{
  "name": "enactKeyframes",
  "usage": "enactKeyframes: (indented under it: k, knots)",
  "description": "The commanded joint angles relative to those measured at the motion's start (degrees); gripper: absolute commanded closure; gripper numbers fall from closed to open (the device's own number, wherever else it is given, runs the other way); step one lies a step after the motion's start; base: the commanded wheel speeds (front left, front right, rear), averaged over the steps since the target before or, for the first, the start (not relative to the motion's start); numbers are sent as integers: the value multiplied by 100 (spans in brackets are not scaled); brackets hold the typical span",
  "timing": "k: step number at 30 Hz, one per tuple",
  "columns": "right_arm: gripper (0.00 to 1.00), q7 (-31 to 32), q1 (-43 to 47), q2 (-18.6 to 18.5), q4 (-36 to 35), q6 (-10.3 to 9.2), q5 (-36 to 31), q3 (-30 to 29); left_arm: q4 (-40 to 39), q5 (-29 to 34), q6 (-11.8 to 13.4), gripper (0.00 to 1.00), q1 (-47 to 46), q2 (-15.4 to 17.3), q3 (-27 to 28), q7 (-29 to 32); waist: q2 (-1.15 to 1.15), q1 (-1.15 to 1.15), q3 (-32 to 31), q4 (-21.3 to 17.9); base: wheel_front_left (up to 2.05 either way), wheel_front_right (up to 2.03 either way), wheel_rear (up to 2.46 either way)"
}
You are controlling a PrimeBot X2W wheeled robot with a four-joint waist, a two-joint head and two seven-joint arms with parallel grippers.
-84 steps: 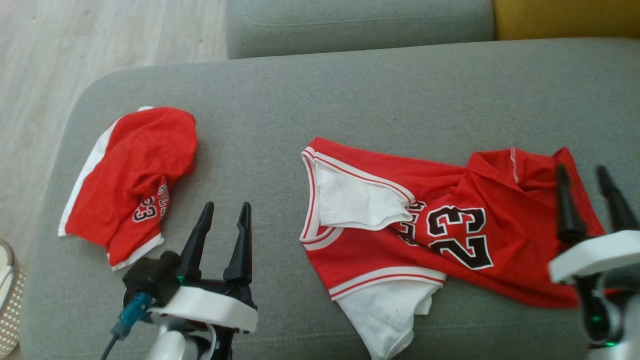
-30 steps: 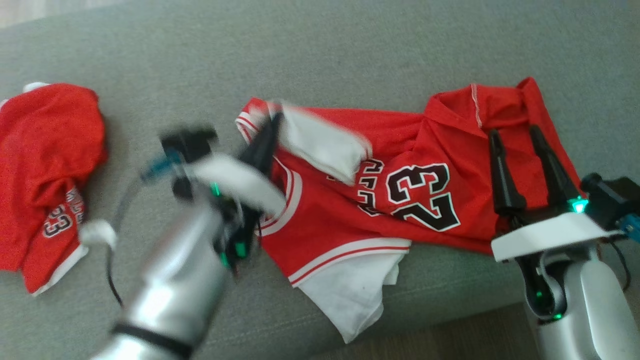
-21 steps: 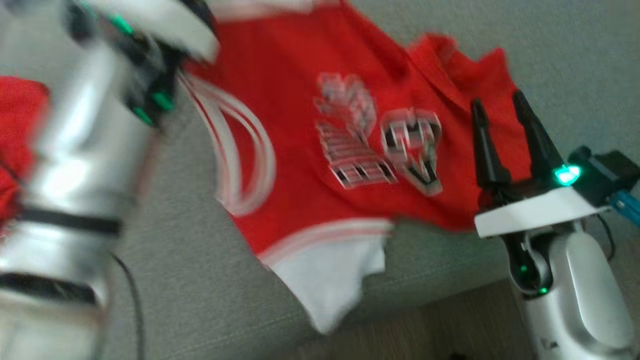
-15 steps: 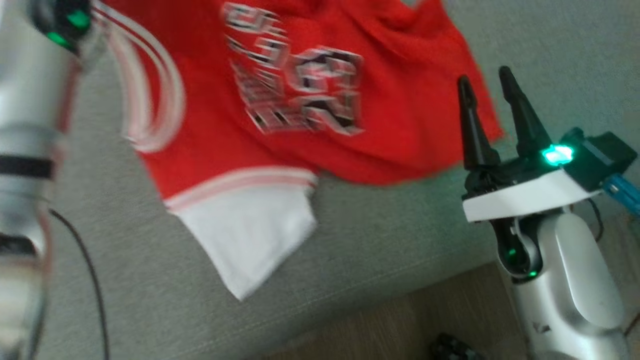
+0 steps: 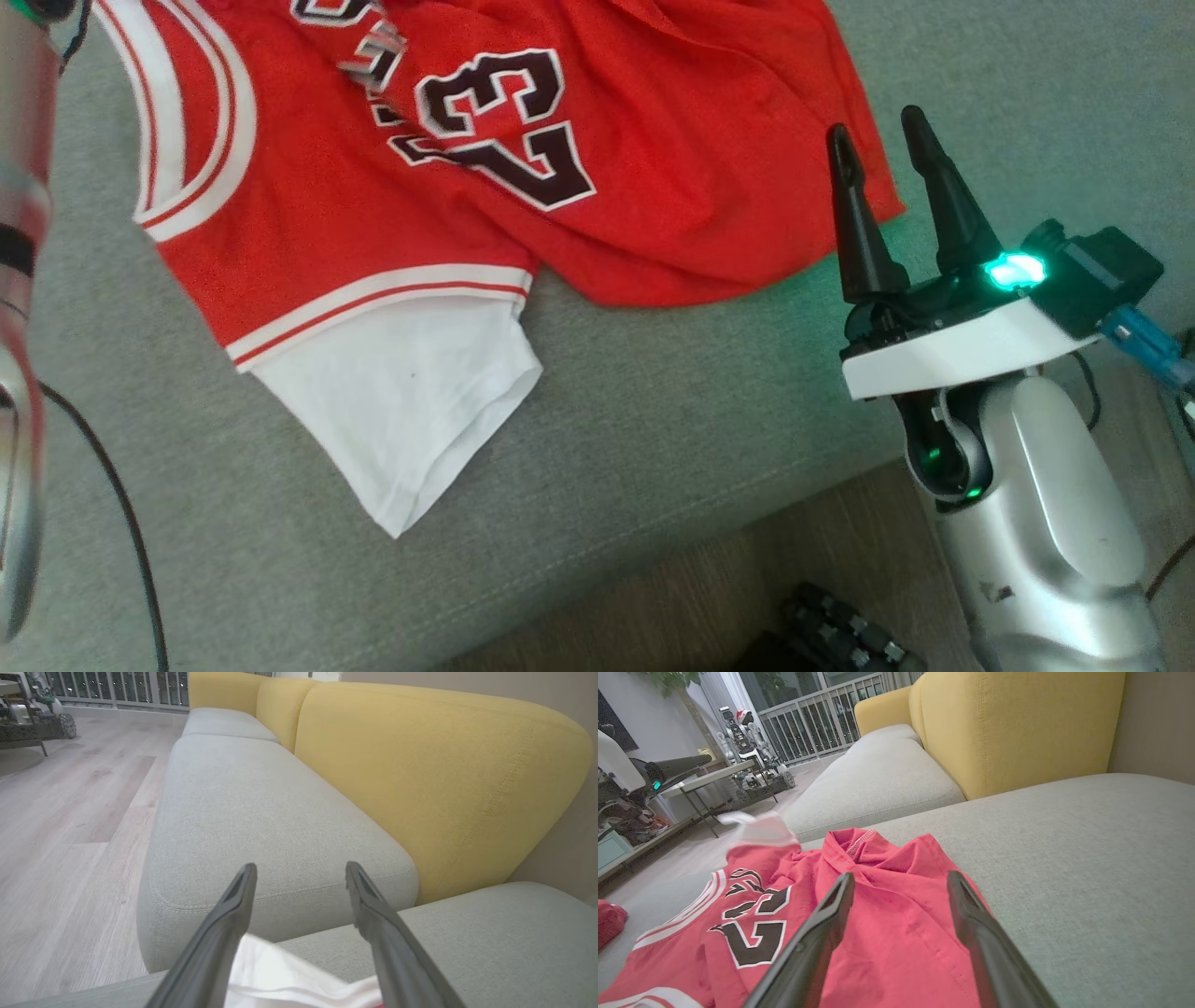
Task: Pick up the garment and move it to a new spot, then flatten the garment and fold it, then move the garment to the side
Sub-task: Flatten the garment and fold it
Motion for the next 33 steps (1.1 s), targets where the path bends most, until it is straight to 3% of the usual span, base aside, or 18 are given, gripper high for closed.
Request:
enactKeyframes:
  k: [1,6,10,24,33]
  knots:
    - [0,-47,-126,-36,-159,-2,18,115,-136,14,-18,0,-276,187,55,-73,0,-1,-46,55,0,0,0]
    - [0,-55,-107,-36,-83,-2,-129,-8,-33,-69,-165,0,-111,-34,113,-409,0,-1,-419,420,0,0,0]
    - [0,-57,73,-36,5,-2,-291,-216,-547,-160,-248,0,457,-142,385,-471,0,-1,-935,789,0,0,0]
    - [0,295,1004,-36,8,-2,-682,-1000,-3711,779,71,0,4713,-460,1190,-476,0,-1,-2264,1698,0,0,0]
    - [0,386,1519,-36,-159,-2,-706,-1137,-4619,1145,209,0,6595,-1011,1305,-476,0,-1,-2634,1912,0,0,0]
